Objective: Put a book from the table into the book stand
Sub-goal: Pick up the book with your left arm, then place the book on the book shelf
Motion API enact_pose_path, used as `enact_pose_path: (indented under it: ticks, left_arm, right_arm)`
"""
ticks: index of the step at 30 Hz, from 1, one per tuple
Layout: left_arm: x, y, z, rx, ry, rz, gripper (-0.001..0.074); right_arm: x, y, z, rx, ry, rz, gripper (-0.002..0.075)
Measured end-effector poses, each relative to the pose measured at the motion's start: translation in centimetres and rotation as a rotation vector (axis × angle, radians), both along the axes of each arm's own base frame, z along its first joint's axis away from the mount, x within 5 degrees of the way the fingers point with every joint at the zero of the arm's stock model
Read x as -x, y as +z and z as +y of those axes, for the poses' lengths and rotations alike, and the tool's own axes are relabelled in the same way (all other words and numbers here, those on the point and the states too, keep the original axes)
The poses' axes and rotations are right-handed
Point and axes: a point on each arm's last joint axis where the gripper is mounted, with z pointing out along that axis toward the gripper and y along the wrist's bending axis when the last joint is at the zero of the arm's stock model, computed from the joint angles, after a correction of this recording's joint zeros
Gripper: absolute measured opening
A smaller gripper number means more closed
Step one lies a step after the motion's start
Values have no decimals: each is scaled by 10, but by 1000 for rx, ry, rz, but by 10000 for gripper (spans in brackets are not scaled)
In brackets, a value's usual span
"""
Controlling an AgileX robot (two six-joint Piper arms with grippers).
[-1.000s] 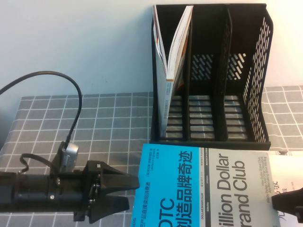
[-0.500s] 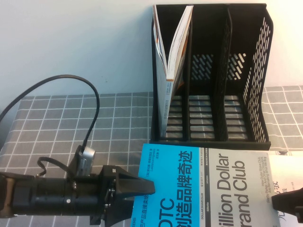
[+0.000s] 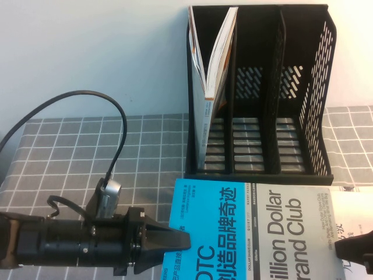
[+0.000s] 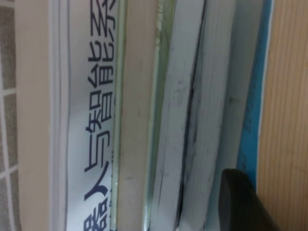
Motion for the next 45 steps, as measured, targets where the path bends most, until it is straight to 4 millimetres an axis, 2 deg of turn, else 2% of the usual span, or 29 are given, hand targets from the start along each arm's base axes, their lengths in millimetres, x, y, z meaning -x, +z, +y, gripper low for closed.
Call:
enact_pose_path:
  ticks: [6, 10, 16, 20, 28, 34, 39, 41, 45]
  left_arm:
    - [1, 3, 0, -2, -1, -18, 186]
    - [2, 10, 0, -9, 5, -47, 186]
    - [6, 33, 2, -35, -3, -125, 185]
    - [5, 68, 3, -89, -11, -224, 183]
    - [-8, 168, 8, -227, 20, -427, 183]
    - [-18, 236, 12, -322, 73, -546, 183]
    - [-27, 273, 9, -351, 128, -617, 183]
    - [-31, 284, 1, -384, 126, -649, 183]
    - [-40, 292, -26, -506, 91, -690, 183]
  right_arm:
    - [-6, 9, -4, 69, -1, -2, 10]
    - [-6, 25, -10, 123, -56, -74, 10]
    - [11, 51, -18, 162, -121, -226, 10]
    - [20, 59, -19, 169, -127, -270, 10]
    - [24, 60, -19, 167, -121, -256, 10]
    - [25, 59, -19, 165, -117, -242, 10]
    - [25, 59, -19, 164, -115, -239, 10]
    - [25, 58, -18, 164, -111, -235, 10]
    - [27, 58, -18, 162, -99, -220, 10]
